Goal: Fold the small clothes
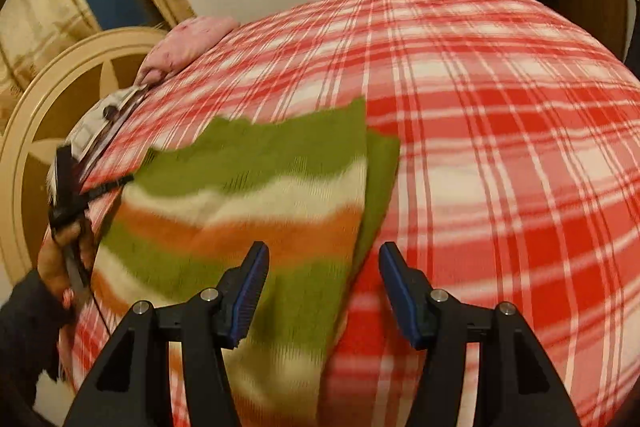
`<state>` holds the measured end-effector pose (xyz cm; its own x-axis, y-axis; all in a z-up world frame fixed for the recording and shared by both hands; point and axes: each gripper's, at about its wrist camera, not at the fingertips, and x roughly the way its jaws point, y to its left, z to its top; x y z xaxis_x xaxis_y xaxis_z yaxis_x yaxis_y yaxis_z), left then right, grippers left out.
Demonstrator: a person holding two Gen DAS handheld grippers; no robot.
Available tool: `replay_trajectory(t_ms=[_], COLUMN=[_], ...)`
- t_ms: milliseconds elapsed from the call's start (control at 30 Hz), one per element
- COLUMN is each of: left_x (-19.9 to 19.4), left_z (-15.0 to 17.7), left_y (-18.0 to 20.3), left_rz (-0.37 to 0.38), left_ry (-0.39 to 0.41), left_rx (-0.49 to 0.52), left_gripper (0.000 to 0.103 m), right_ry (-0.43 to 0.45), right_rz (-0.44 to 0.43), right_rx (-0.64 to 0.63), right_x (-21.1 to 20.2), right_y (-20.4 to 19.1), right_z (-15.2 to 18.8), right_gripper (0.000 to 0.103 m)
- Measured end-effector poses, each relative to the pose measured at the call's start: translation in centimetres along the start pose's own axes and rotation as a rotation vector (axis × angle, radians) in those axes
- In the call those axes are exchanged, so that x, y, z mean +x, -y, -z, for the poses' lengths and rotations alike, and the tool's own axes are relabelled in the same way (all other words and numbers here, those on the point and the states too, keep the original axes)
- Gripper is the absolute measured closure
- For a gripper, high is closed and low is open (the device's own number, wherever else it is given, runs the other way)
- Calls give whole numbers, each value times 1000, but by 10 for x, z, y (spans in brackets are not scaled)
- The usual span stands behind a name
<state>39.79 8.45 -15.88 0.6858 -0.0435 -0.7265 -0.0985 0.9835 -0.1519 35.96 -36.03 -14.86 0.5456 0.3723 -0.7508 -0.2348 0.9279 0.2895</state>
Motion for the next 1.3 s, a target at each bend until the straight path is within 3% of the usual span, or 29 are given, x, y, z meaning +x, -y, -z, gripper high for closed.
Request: replay_trajectory(t_ms=[33, 100, 167, 333, 367, 433, 467, 500, 533, 567, 733, 833, 967, 1133, 1167, 1233, 1267, 1300], left_x=[-12, -28, -44, -53, -53, -47, -43, -42, -43, -46, -64, -61, -66, -70, -74, -84, -88, -90], left_z=[7, 21, 43, 75, 80, 87, 90, 90, 89, 88, 97, 108, 109, 107, 107, 105, 106, 106], left_y=[-3, -5, -9, -15, -15, -13, -10, -10, -11, -11, -11, -16, -20, -15, -15, -17, -18, -18], left_rz=[12, 34, 42, 120, 131, 161, 148, 137, 148, 163, 183, 189, 197, 186, 167, 135, 128, 107], left_ry=[-1, 2, 2, -38, -43, -73, -96, -90, -85, -91, -111, -134, -111, -114, -104, -75, -56, -42], left_rx=[2, 13, 23, 19, 15, 11, 26, 29, 17, 3, 13, 10, -4, 25, 34, 53, 63, 73], left_gripper=[82, 56, 42, 42, 43, 72, 94, 94, 95, 96, 96, 96, 94, 91, 88, 79, 64, 46], right_ry=[-15, -26, -39, -72, -77, -80, -82, -86, -84, -80, -64, -108, -92, -34, -21, 11, 32, 48], right_rz=[-15, -33, -52, -107, -121, -134, -119, -101, -92, -95, -56, 28, -59, -6, -3, 25, 22, 2], right_rx=[6, 15, 22, 29, 35, 21, -5, -17, -16, -14, -64, -86, 26, 17, 10, -4, -15, -22], right_x=[-3, -9, -13, -10, -8, -4, -3, -2, -4, -10, -44, -36, -27, -37, -41, -51, -57, -61], right_y=[1, 3, 4, -3, -5, -11, -17, -20, -21, -22, -25, -19, 1, -5, -8, -13, -18, -22], right_z=[8, 20, 33, 54, 57, 62, 63, 63, 62, 60, 49, 53, 58, 54, 52, 48, 46, 45], right_gripper=[45, 45, 45, 45, 45, 48, 68, 82, 85, 94, 97, 98, 97, 96, 96, 82, 52, 30])
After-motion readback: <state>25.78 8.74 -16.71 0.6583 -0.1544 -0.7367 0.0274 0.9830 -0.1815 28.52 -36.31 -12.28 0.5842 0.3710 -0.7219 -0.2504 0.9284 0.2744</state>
